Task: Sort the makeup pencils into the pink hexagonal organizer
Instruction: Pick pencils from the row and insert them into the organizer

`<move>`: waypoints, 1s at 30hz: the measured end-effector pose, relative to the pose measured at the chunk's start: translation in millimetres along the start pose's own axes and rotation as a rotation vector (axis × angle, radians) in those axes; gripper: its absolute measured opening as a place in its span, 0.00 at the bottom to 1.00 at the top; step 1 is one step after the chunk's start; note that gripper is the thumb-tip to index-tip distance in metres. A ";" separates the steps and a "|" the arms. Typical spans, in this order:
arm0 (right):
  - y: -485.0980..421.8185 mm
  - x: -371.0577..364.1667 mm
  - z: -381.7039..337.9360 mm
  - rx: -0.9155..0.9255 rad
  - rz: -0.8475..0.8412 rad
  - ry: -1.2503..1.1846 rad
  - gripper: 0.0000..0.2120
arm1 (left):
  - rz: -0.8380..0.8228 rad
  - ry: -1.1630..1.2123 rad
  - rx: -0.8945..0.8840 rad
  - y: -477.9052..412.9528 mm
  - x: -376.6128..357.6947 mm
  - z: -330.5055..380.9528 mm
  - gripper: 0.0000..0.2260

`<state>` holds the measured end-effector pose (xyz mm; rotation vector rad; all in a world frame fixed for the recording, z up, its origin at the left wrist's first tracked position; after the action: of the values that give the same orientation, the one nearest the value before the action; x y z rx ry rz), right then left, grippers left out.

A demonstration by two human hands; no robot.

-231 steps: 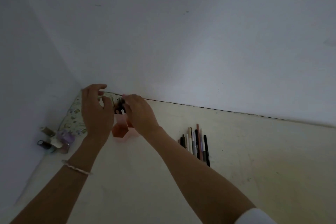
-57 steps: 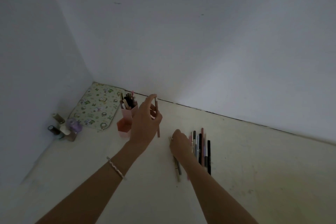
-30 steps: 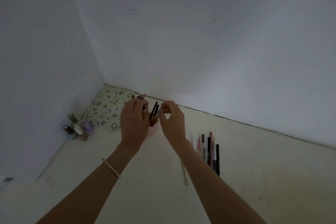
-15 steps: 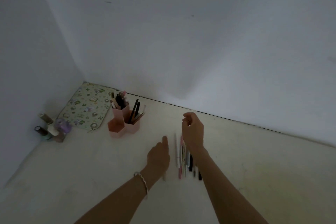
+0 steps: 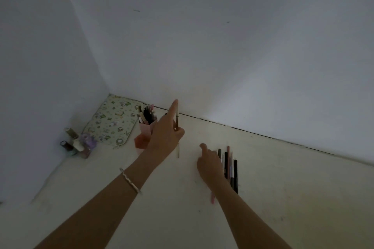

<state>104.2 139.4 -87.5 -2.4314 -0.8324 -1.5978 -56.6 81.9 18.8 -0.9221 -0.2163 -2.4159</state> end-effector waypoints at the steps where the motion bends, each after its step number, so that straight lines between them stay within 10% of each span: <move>1: -1.8 5.8 -6.4 0.002 0.046 -0.104 0.22 | 0.031 0.025 0.011 -2.5 10.1 -4.4 0.40; 8: -8.4 57.5 -56.3 0.189 0.462 -0.521 0.15 | 0.354 0.047 -0.048 -5.3 55.8 -26.0 0.33; 14: -2.3 77.5 -84.4 0.277 0.601 -0.699 0.14 | 0.512 -0.700 -0.256 15.9 37.4 -31.9 0.15; 17: 0.1 77.4 -103.9 0.366 0.611 -0.735 0.17 | 0.608 -0.620 -0.185 19.0 50.2 -35.7 0.13; 24: -0.8 44.0 -117.9 0.510 0.474 -0.397 0.09 | 0.543 -0.430 -0.194 23.3 53.4 -23.6 0.11; 30: 4.0 73.5 -62.9 0.268 0.604 -0.550 0.13 | 0.201 -0.460 -0.254 46.6 -38.9 9.6 0.17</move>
<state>76.6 139.9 5.4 -2.5827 -0.2705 -0.5831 -1.9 62.5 -1.4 -1.5328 0.0207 -2.0491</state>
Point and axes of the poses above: each hand's wrist, its own y-axis away from the middle knuckle, its own x-axis out of the back of the hand, z = x × y, the point moved 5 cm from there along -y, towards the middle knuckle, and after that the axes turned 5 degrees about -y, right-handed, at the moved point
